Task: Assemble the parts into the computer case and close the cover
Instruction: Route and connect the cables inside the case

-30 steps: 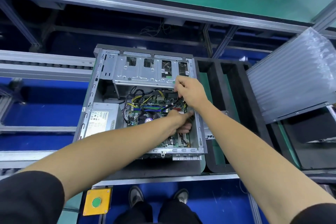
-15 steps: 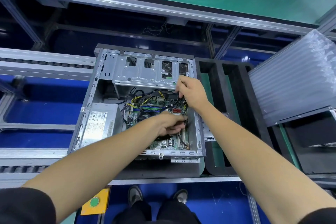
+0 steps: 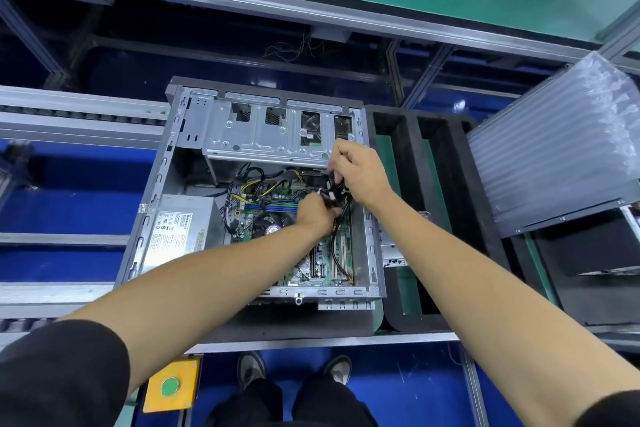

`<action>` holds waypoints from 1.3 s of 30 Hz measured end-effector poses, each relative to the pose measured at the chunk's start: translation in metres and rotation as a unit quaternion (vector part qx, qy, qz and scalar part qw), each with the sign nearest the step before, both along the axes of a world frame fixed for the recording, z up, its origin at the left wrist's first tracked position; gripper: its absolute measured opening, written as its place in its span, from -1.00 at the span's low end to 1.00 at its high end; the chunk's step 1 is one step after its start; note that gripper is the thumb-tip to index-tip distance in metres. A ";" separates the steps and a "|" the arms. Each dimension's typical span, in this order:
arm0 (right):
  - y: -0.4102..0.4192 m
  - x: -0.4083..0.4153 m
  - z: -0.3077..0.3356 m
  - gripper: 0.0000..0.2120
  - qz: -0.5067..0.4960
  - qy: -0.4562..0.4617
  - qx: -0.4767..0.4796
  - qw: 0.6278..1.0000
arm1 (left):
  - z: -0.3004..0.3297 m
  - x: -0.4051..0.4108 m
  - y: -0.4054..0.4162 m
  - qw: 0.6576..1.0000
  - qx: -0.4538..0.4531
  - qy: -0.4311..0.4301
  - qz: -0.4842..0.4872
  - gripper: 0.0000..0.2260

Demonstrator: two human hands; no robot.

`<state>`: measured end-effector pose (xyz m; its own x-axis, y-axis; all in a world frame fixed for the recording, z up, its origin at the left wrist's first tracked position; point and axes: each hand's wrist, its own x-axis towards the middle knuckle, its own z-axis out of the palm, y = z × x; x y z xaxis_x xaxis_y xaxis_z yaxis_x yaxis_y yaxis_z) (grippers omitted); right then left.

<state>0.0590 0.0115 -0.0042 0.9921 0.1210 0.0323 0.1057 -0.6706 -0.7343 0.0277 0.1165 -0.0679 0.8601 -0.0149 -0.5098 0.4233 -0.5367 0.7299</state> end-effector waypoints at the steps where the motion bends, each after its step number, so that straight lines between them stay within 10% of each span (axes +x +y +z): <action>1: 0.000 0.000 0.000 -0.80 0.001 -0.001 0.002 1.000 | -0.001 0.002 0.000 1.000 0.007 -0.003 -0.012 -0.74; 21: -0.001 0.002 -0.004 -0.83 0.010 -0.013 0.030 0.999 | -0.019 0.002 0.000 0.918 0.205 -0.138 -0.310 -0.67; 39: -0.002 0.002 -0.004 -0.82 -0.007 -0.004 0.037 0.999 | -0.025 -0.008 0.002 0.908 0.166 -0.241 -0.300 -0.78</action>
